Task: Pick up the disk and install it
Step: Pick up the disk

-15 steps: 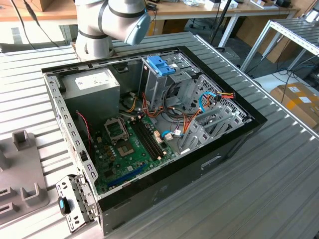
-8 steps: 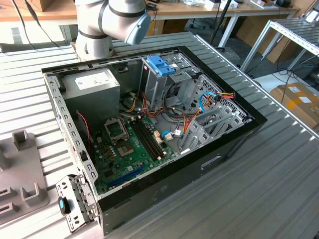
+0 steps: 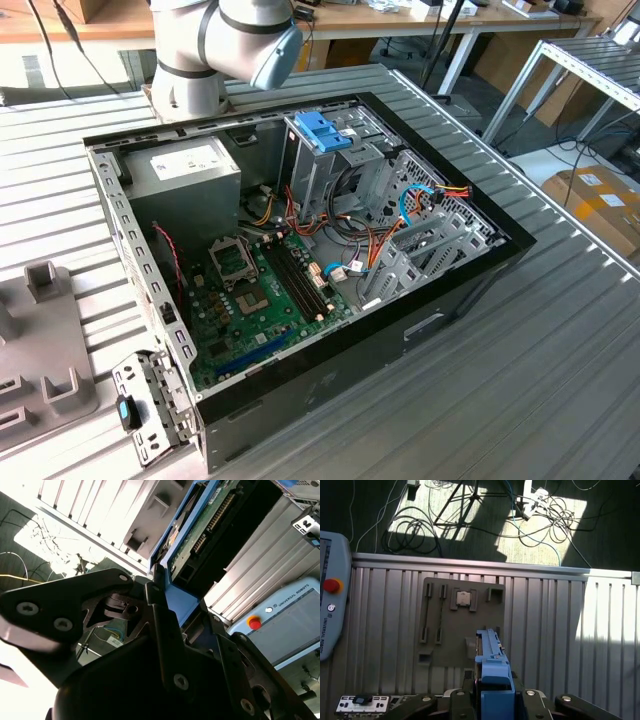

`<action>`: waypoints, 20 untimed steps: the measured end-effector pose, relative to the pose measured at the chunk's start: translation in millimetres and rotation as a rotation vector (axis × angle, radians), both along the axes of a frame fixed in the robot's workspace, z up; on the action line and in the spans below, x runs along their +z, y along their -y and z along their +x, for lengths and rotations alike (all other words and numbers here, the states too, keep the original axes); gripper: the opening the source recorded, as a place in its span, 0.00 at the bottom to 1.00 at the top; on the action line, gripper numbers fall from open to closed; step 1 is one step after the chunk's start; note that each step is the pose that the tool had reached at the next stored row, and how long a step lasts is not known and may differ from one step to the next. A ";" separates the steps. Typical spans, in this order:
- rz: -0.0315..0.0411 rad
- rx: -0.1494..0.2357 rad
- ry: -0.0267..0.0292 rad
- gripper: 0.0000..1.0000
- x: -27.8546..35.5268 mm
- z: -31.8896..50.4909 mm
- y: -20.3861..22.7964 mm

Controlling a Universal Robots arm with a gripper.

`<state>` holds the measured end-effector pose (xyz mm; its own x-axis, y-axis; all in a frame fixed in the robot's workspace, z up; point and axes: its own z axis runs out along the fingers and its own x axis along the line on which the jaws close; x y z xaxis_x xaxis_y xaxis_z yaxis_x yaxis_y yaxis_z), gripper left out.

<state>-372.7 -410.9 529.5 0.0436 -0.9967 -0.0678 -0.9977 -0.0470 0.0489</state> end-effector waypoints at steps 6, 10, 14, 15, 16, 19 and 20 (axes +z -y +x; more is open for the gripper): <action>-0.0001 0.000 -0.0001 0.37 0.0 4.4 0.0; 0.0000 0.000 0.0000 0.37 0.0 7.3 0.0; 0.0000 0.000 0.0000 0.37 0.0 13.0 0.0; -0.0001 0.000 -0.0001 0.37 0.0 14.3 0.0; 0.0000 0.000 0.0000 0.37 -0.1 14.9 0.0; -0.0001 0.000 -0.0001 0.37 0.0 18.0 0.0; 0.0000 0.000 0.0000 0.37 -0.1 18.8 0.0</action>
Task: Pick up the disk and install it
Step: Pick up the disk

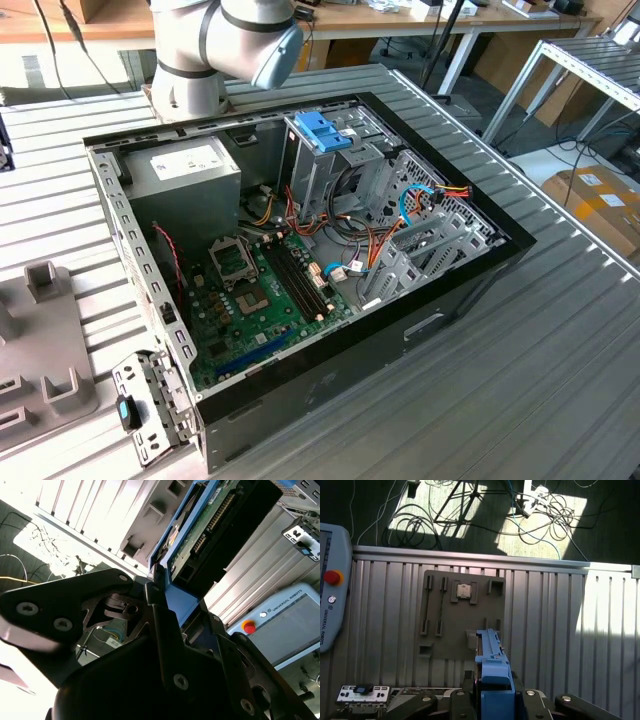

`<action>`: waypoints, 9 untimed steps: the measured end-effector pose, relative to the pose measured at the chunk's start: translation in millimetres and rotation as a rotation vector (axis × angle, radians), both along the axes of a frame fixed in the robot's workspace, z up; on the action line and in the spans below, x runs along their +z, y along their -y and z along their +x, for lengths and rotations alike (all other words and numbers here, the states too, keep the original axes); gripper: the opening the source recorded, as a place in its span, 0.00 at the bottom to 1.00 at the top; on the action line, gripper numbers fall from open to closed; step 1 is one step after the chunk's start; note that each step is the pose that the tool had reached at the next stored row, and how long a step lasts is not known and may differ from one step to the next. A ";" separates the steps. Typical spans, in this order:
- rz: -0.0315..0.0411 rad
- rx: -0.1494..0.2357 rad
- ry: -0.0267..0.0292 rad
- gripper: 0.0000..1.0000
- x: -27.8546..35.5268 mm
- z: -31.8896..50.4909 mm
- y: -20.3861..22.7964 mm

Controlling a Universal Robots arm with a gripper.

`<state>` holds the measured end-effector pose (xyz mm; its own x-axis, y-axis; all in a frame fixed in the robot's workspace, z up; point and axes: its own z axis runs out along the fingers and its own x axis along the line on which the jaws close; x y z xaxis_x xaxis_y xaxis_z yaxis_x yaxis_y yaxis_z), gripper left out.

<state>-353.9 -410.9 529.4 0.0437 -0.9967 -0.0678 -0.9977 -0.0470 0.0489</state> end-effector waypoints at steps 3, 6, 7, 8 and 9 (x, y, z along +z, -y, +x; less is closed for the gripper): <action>0.0000 0.000 0.0000 0.37 0.0 3.4 0.0; 0.0000 0.000 0.0000 0.37 0.0 6.2 0.0; 0.0000 0.000 -0.0001 0.37 0.0 7.0 0.0; 0.0000 0.000 0.0000 0.37 0.0 7.8 0.0; 0.0000 0.000 0.0000 0.37 0.0 9.4 0.0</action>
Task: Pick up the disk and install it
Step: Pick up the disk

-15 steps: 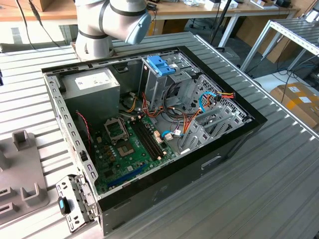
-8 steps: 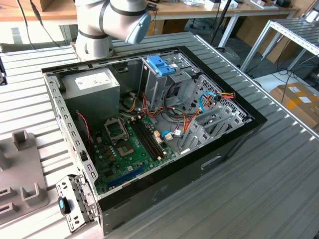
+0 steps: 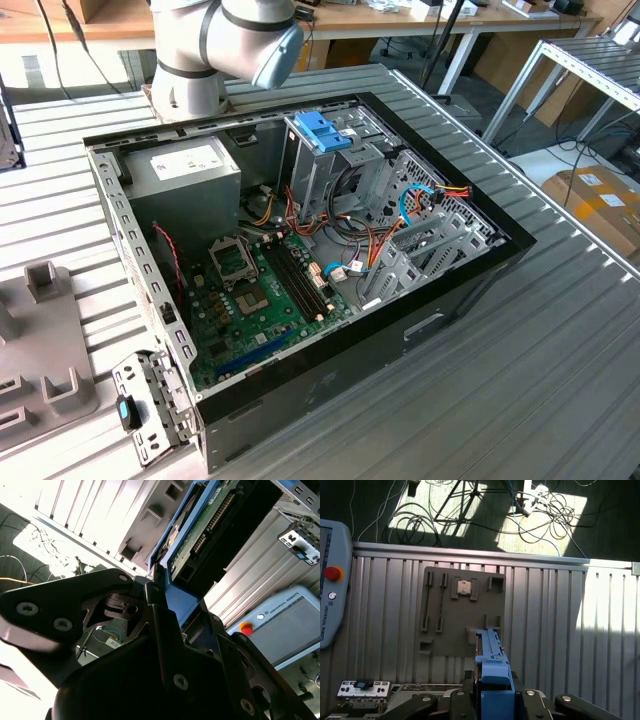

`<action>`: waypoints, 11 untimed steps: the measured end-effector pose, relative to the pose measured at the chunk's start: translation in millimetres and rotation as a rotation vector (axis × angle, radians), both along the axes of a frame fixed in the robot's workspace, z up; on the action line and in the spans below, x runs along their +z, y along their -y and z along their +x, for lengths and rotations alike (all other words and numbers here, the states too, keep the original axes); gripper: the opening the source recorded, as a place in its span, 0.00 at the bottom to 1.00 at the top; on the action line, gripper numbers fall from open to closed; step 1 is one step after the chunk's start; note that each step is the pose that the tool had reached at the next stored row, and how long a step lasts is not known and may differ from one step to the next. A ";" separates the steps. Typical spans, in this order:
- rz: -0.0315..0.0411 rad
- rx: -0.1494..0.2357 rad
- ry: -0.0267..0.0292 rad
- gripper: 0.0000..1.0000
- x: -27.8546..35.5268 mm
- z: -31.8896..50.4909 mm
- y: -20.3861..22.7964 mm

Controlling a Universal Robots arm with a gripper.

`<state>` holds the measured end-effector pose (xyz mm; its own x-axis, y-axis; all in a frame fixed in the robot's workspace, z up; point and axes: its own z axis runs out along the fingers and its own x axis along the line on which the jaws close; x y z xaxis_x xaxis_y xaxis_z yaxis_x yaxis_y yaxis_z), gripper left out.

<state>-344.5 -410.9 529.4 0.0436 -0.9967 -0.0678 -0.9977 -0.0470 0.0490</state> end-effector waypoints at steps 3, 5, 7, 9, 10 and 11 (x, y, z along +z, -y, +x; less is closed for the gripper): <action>0.0001 0.000 0.0001 0.37 -0.1 3.5 0.0; 0.0000 0.000 0.0001 0.37 -0.1 5.9 0.0; 0.0000 0.000 0.0001 0.37 -0.1 7.8 0.0; -0.0001 0.000 -0.0001 0.37 0.0 10.0 0.0; 0.0000 0.000 0.0000 0.37 -0.1 11.0 0.0; 0.0000 0.000 0.0000 0.37 -0.1 12.4 0.0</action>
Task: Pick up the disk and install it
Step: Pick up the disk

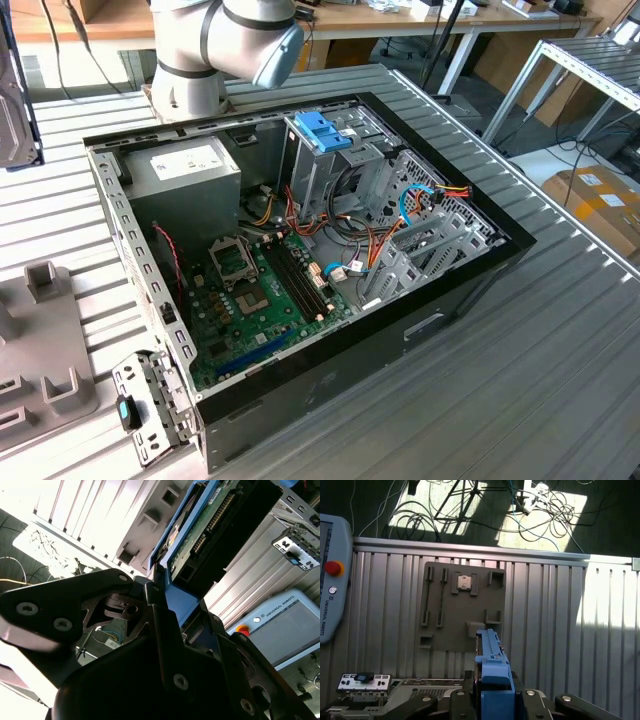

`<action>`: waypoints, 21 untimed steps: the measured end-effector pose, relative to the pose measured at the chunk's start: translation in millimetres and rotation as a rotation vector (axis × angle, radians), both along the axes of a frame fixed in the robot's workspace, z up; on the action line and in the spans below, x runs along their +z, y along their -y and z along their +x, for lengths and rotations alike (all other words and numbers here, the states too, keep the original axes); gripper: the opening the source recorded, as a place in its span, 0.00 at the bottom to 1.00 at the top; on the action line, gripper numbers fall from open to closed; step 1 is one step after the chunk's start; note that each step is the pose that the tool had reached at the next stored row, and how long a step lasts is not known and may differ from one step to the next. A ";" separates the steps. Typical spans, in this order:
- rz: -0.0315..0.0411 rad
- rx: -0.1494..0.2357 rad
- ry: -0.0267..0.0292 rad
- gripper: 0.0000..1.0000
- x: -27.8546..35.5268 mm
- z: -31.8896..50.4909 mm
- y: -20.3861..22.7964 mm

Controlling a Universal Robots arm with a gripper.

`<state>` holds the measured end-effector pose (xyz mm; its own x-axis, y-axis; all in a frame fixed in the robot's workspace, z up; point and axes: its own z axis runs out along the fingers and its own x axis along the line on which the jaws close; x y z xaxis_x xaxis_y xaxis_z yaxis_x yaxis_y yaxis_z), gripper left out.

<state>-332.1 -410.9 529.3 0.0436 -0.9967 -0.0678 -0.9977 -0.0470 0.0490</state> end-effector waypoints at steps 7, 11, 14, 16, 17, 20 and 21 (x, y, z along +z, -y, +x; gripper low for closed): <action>0.0000 0.000 0.0000 0.37 -0.1 14.3 0.0; 0.0000 0.000 0.0000 0.37 -0.1 20.2 0.0; 0.0000 0.000 0.0000 0.37 -0.2 24.0 0.0; 0.0000 0.000 0.0000 0.37 -0.2 27.7 0.0; 0.0000 0.000 0.0000 0.37 -0.2 28.8 0.0; 0.0000 0.000 0.0000 0.37 -0.2 32.6 0.0; 0.0001 0.000 0.0001 0.37 -0.3 34.5 0.0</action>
<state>-297.6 -410.9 529.0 0.0436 -0.9967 -0.0678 -0.9977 -0.0470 0.0489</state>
